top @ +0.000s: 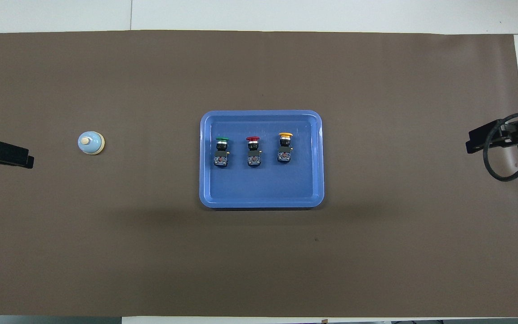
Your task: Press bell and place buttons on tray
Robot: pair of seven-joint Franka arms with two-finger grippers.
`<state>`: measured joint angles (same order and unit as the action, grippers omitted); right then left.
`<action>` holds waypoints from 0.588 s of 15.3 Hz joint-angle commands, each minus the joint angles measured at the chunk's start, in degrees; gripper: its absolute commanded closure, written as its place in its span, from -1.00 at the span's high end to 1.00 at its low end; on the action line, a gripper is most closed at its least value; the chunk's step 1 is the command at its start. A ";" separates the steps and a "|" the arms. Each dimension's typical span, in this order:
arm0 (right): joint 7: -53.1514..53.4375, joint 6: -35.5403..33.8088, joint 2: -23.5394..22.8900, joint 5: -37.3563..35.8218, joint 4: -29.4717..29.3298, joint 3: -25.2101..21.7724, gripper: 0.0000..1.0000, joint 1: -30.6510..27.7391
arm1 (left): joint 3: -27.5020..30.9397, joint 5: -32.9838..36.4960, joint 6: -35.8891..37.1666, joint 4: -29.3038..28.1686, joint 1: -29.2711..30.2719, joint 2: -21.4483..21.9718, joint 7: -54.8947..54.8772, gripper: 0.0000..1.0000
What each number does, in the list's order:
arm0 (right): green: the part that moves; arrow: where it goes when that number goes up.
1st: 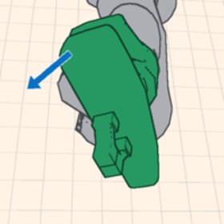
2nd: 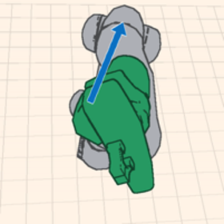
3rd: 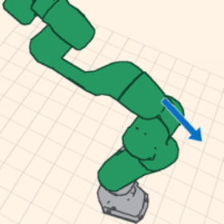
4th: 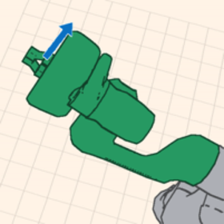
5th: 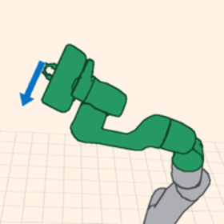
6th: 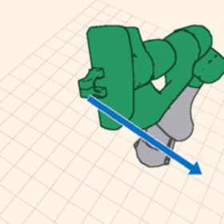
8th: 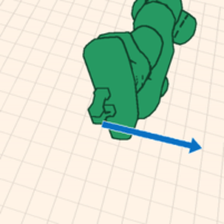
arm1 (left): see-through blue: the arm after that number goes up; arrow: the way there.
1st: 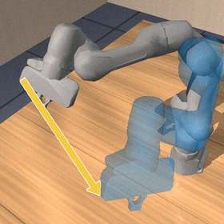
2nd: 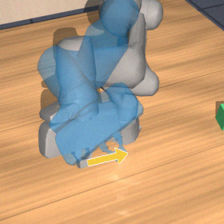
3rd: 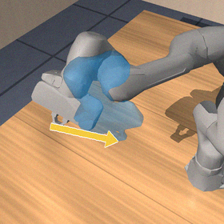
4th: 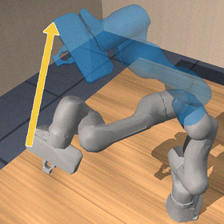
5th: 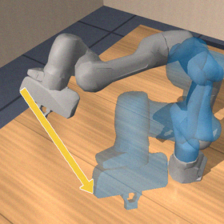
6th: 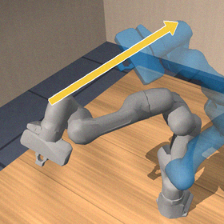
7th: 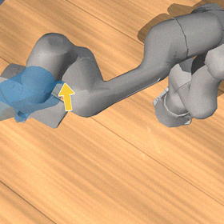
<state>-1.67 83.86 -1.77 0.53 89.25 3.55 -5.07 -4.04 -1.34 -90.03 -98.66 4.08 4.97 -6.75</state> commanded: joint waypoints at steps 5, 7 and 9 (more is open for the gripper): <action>-0.88 0.52 0.80 -0.71 1.10 0.49 1.00 -0.46 | 0.61 -0.59 0.91 0.04 -0.21 0.92 -0.81 1.00; -0.88 0.52 0.80 -0.71 1.10 0.49 1.00 -0.46 | 0.61 -0.59 0.74 0.04 -0.21 0.83 -0.72 1.00; -0.88 0.52 0.80 -0.71 1.10 0.49 1.00 -0.46 | 0.61 -0.59 0.39 -0.04 -0.38 0.92 -0.64 1.00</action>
<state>-1.67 83.86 -1.77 0.53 89.25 3.55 -5.07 -3.95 -1.34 -90.03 -98.56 4.08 5.10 -6.79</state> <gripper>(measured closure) 0.000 0.000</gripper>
